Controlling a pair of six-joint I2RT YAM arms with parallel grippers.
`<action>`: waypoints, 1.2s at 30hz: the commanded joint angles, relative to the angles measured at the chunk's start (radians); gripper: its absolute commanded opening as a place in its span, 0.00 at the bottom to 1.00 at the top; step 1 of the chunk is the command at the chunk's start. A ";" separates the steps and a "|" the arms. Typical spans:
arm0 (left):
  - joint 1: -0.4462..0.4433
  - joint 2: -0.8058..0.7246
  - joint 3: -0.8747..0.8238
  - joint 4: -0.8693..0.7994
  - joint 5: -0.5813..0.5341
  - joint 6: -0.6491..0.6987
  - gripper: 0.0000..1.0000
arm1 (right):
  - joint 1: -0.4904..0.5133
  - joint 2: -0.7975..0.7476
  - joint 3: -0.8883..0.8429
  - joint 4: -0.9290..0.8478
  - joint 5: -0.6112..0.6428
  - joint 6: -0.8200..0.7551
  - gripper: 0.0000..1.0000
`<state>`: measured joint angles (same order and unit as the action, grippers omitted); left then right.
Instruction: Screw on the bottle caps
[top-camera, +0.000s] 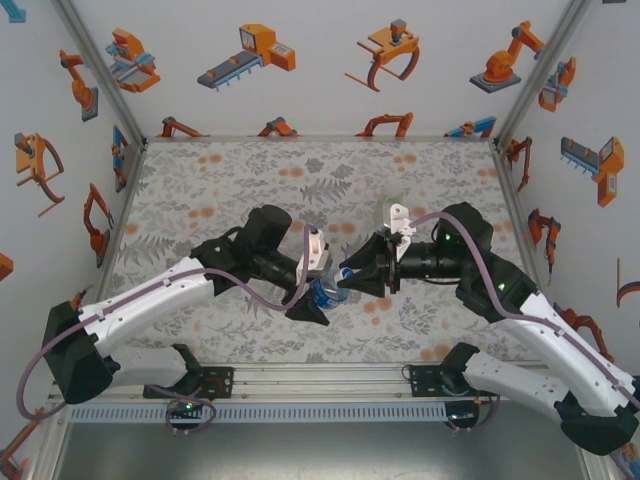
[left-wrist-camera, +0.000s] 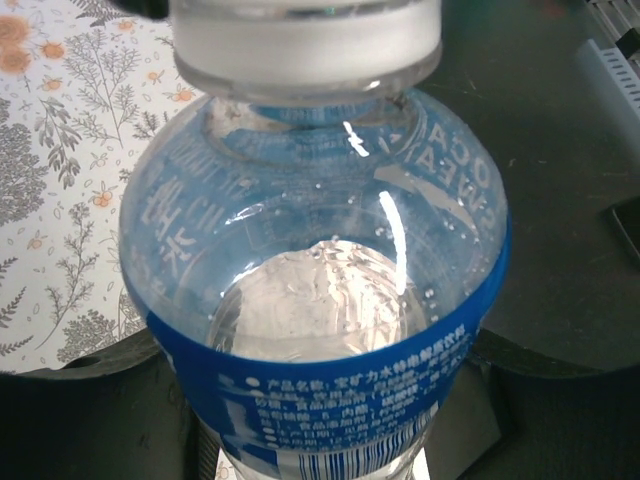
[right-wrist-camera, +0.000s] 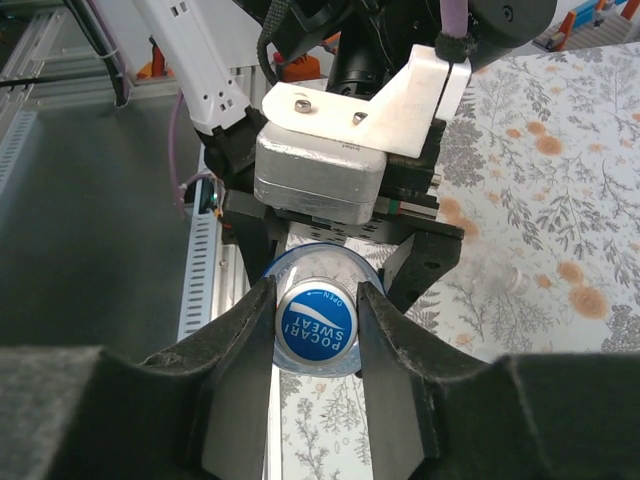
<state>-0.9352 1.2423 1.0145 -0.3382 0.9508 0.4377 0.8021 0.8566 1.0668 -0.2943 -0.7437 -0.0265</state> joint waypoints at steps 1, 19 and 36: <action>-0.002 0.002 0.039 -0.009 0.040 0.021 0.00 | 0.005 -0.002 -0.008 0.011 -0.005 -0.022 0.33; -0.004 -0.060 -0.016 0.138 -0.539 -0.065 0.00 | 0.005 0.102 0.028 -0.097 0.510 0.628 0.00; -0.005 -0.056 -0.038 0.203 -0.828 -0.150 0.36 | 0.005 0.251 0.129 -0.281 0.676 0.950 0.00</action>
<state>-0.9413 1.2190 0.9718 -0.2630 0.1711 0.3237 0.8001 1.0950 1.1755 -0.4828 -0.0845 0.9207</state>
